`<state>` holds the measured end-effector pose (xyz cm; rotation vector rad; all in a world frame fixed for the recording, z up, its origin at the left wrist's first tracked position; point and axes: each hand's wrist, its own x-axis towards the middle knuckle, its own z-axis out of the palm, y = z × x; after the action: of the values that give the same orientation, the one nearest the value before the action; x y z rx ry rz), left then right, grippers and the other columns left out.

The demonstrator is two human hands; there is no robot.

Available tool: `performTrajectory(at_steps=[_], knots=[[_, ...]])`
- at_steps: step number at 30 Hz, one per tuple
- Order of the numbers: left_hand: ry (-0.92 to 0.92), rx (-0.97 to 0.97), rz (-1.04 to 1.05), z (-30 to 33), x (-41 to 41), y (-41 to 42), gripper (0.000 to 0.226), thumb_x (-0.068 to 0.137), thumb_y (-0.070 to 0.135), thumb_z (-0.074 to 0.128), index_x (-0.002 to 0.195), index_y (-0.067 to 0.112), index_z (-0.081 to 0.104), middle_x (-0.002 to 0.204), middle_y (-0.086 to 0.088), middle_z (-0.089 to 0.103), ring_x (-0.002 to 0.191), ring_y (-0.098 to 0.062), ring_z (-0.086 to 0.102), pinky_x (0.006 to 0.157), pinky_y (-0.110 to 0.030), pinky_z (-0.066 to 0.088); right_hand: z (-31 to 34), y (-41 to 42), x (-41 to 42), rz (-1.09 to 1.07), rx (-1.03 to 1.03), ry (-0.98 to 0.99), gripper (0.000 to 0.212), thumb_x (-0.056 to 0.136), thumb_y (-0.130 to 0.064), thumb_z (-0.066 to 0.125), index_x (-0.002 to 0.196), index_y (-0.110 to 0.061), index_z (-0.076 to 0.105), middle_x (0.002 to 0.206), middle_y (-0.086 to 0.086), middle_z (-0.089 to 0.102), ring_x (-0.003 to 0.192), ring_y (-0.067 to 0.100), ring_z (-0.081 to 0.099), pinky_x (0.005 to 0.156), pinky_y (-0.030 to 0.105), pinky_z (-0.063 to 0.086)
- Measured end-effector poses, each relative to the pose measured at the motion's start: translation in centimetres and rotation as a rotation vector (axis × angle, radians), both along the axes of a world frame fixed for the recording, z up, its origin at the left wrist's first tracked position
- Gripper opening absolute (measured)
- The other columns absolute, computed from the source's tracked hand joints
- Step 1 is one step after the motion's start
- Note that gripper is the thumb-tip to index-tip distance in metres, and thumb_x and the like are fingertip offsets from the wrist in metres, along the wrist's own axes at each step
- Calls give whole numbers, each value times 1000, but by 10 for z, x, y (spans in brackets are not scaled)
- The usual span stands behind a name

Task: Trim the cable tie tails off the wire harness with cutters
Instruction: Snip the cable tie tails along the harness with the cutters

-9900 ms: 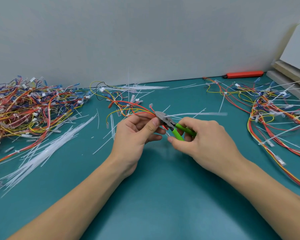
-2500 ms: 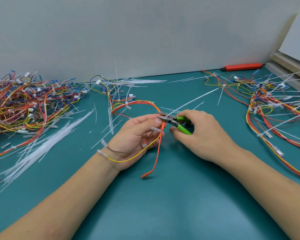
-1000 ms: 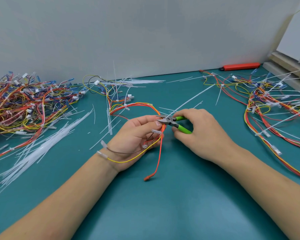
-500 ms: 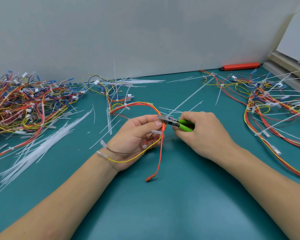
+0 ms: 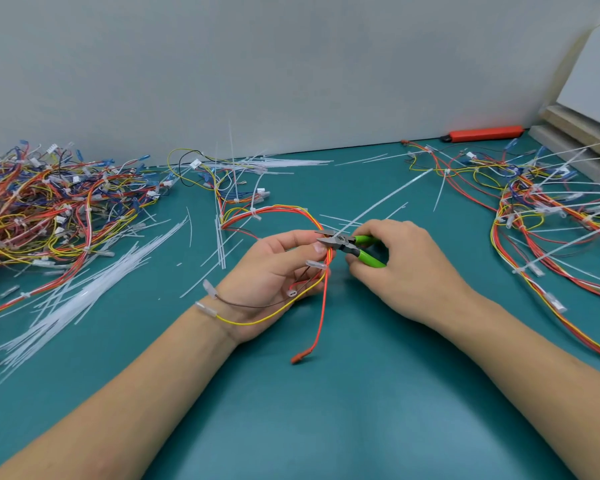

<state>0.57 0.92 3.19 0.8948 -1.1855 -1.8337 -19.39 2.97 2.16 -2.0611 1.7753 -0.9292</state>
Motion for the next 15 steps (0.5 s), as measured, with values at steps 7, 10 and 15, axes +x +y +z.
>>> performTrajectory(at_steps=[7, 10, 15], knots=[[-2, -7, -10, 0, 0, 0, 14, 82, 15, 70, 95, 13, 76, 87, -5, 70, 66, -17, 53, 63, -26, 45, -1, -1, -3, -68, 4, 14, 24, 84, -36, 71, 70, -20, 60, 59, -1, 55, 61, 15, 49, 58, 31, 30], [7, -10, -22, 0, 1, 0, 11, 81, 16, 71, 89, 17, 78, 87, -4, 70, 64, -15, 58, 62, -25, 48, -1, -1, -2, -78, 7, 33, 27, 84, -35, 71, 69, -18, 57, 56, 0, 51, 59, 16, 47, 56, 31, 27], [7, -8, -20, -2, 2, 0, 17, 82, 15, 70, 97, 14, 78, 88, -6, 68, 65, -14, 58, 64, -25, 49, 0, 1, 0, -29, 2, -1, 13, 85, -34, 72, 79, -29, 61, 71, -10, 61, 76, 15, 54, 72, 38, 45]])
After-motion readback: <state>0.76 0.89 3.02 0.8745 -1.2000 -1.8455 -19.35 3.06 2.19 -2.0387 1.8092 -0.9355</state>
